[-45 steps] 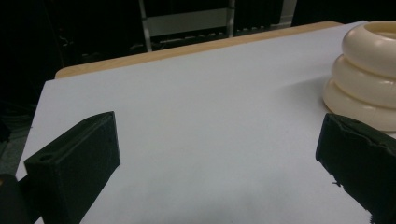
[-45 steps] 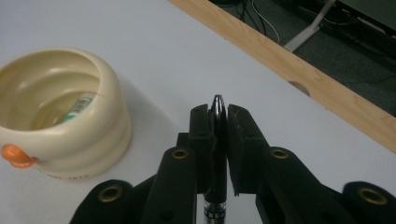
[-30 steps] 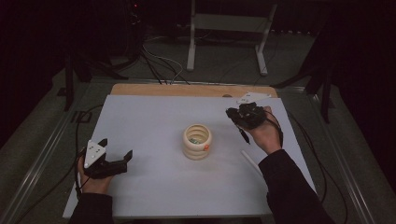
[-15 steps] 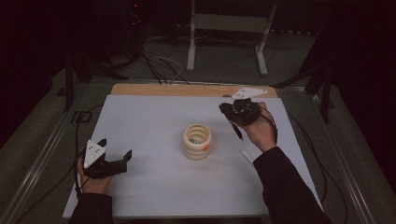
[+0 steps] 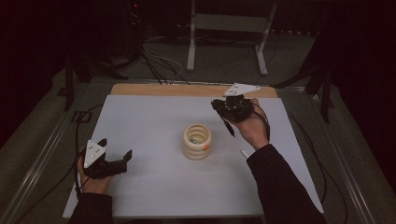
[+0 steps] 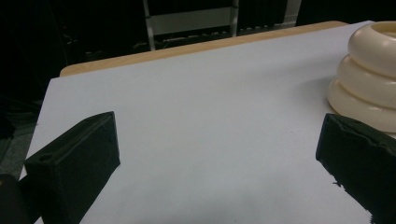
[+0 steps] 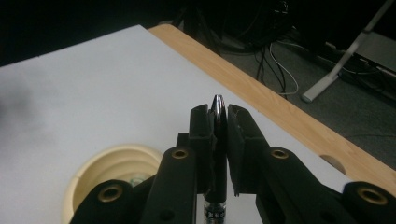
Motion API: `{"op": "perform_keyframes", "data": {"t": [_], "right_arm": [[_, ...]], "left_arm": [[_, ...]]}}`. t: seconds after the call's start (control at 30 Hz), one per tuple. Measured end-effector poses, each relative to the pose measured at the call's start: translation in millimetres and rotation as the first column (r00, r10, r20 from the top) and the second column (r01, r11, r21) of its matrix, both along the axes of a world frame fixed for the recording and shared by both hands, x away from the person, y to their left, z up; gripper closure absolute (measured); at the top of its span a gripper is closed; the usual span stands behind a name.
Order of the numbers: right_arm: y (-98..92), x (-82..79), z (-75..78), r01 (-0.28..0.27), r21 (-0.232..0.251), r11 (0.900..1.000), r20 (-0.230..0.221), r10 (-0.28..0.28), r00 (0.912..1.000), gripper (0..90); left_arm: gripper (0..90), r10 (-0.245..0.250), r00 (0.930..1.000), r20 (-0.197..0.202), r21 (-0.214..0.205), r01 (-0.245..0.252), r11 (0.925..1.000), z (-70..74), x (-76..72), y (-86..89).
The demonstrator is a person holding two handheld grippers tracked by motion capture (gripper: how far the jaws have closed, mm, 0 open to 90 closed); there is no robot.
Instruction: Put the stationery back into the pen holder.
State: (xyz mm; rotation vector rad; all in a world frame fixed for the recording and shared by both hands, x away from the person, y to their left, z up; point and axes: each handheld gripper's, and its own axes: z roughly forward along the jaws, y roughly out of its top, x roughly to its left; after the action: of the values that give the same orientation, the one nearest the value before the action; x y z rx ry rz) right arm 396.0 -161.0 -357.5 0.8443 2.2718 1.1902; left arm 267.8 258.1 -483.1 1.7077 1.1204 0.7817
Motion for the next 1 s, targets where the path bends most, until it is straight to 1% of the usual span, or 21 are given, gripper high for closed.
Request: {"op": "perform_keyframes", "data": {"t": [0.13,0.43,0.6,0.7,0.93,1.0], "right_arm": [[6.2,1.7,2.4,-0.006,0.018,0.9998,0.002,0.006,1.0,81.5],[20.9,5.8,3.5,-0.021,0.029,0.9993,0.013,0.021,0.9997,81.5],[28.2,7.1,3.7,-0.025,0.047,0.9986,0.011,0.025,0.9996,81.5],[31.9,6.9,5.2,-0.03,0.058,0.9979,0.01,0.029,0.9995,81.5],[40.8,5.4,10.9,-0.043,0.085,0.9954,0.024,0.041,0.9989,81.5],[43.4,5.0,11.8,-0.049,0.086,0.9951,0.028,0.046,0.9985,81.5]], "left_arm": [[0.1,-0.003,1.0,-0.001,0.001,0.003,1.0,0.0,0.0,-0.3],[0.1,-0.001,1.0,-0.001,0.0,0.001,1.0,-0.2,0.1,0.9],[0.1,-0.002,1.0,-0.001,0.0,0.002,1.0,-0.1,0.3,1.0],[0.1,-0.002,1.0,-0.001,0.0,0.002,1.0,-0.1,0.2,0.9],[0.1,-0.003,1.0,-0.001,0.0,0.003,1.0,-0.1,0.3,0.7],[0.1,-0.003,1.0,-0.001,0.0,0.003,1.0,-0.1,0.2,1.0]]}}
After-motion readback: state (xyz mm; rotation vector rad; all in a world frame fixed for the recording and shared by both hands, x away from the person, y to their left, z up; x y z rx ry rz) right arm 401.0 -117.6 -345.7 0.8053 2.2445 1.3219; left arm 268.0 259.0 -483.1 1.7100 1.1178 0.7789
